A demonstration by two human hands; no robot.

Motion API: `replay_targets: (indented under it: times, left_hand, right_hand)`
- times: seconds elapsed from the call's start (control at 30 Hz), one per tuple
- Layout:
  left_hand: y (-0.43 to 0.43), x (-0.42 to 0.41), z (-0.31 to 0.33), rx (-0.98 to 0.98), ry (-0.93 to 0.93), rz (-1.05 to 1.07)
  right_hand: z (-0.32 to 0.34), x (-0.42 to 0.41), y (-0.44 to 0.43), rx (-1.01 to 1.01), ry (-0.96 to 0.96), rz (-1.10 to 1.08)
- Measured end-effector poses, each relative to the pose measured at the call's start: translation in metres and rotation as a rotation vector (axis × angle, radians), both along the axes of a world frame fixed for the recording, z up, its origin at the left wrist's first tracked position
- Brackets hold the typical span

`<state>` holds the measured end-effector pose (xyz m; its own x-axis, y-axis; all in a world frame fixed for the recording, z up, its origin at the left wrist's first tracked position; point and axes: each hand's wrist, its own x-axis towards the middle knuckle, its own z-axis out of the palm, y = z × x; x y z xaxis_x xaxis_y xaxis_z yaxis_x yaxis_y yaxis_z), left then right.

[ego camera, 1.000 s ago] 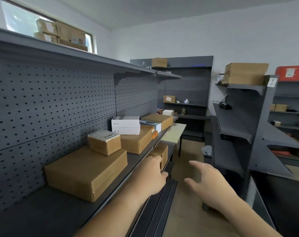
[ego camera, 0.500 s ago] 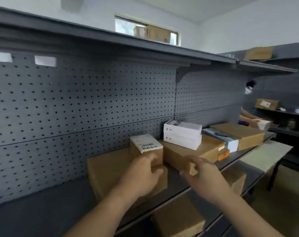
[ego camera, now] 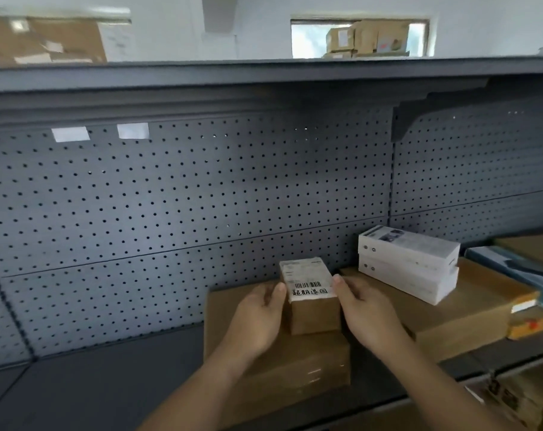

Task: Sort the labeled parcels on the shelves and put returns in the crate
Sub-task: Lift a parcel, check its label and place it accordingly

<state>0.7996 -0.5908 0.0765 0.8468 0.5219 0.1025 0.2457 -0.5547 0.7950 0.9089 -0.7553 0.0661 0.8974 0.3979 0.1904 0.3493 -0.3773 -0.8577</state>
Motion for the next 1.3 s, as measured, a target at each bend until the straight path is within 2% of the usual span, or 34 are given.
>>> replay_targets:
  times: [0.17, 0.37, 0.6, 0.73, 1.3]
  left_hand:
    - [-0.003, 0.023, -0.002, -0.274, 0.059, 0.009]
    - [-0.012, 0.015, -0.006, -0.454, -0.131, 0.019]
    - [-0.022, -0.035, 0.022, -0.358, -0.451, -0.07]
    - [-0.018, -0.067, 0.041, -0.294, -0.54, -0.145]
    - [-0.008, -0.121, 0.041, -0.33, -0.664, -0.186]
  right_hand:
    - [-0.014, 0.009, 0.009, 0.121, 0.21, 0.015]
    - [-0.009, -0.005, 0.0, 0.292, 0.287, 0.039]
    - [0.024, -0.047, -0.01, 0.618, 0.334, 0.242]
    - [0.039, -0.07, -0.008, 0.715, 0.281, 0.312]
    - [0.048, -0.122, 0.007, 0.734, 0.226, 0.42]
